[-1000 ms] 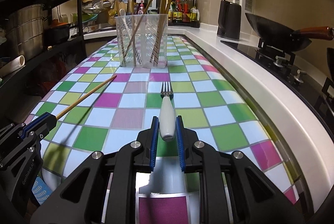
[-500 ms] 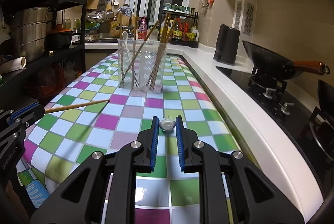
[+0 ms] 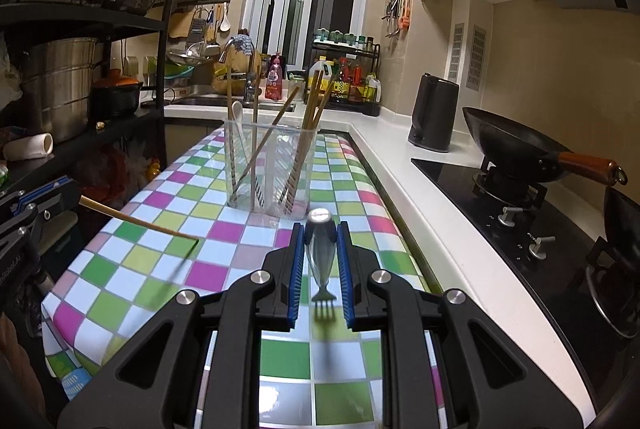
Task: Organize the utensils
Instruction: 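Carry the chopstick over the container with the left tool while the right tool carries the fork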
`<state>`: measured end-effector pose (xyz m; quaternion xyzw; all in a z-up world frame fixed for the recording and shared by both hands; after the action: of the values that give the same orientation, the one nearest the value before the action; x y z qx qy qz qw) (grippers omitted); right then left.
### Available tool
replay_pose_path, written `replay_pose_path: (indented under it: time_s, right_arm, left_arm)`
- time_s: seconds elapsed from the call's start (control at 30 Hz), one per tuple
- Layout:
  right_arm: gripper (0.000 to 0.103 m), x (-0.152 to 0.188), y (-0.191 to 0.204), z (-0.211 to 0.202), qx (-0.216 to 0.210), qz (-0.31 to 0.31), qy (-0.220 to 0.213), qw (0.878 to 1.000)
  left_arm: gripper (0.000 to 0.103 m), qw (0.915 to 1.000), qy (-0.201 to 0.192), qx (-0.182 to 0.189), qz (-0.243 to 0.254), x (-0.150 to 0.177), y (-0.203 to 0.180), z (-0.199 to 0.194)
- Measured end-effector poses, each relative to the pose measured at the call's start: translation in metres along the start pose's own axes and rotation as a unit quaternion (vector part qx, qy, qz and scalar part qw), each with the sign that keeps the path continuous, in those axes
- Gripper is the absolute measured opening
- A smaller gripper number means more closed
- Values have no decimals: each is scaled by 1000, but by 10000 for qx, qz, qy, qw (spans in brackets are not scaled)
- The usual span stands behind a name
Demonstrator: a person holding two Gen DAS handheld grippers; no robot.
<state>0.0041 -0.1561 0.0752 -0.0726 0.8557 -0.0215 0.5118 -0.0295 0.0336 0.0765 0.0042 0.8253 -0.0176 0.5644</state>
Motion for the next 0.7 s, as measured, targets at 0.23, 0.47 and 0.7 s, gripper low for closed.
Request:
replay_pose_path:
  time_s: [0.23,0.47,0.7]
  right_arm:
    - [16,-26,-8,7,-197,105,53,9997]
    - [16,-46,-8,18,-428,206,178,9987]
    - [16,-73,-5,24,-664,243,106,9974]
  left_arm:
    - [6,9995,-48,305,-19,-46,7,8]
    - [6,9947,583,799,-283,-78,18,35]
    - [6,9913,853,935,-354,-105,24,58]
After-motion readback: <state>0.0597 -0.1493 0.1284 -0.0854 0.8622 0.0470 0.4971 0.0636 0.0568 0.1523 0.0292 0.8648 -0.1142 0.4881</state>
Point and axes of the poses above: each gripper's, at about its wrist camera, not at the fingertips, and z roughly the way its jaws point, y to its left, x to its underside, the point moved 1 cm from there along z, roughly the way its jaws point, and after that the axes turned 3 degrees about y, right-handed, at the moved point
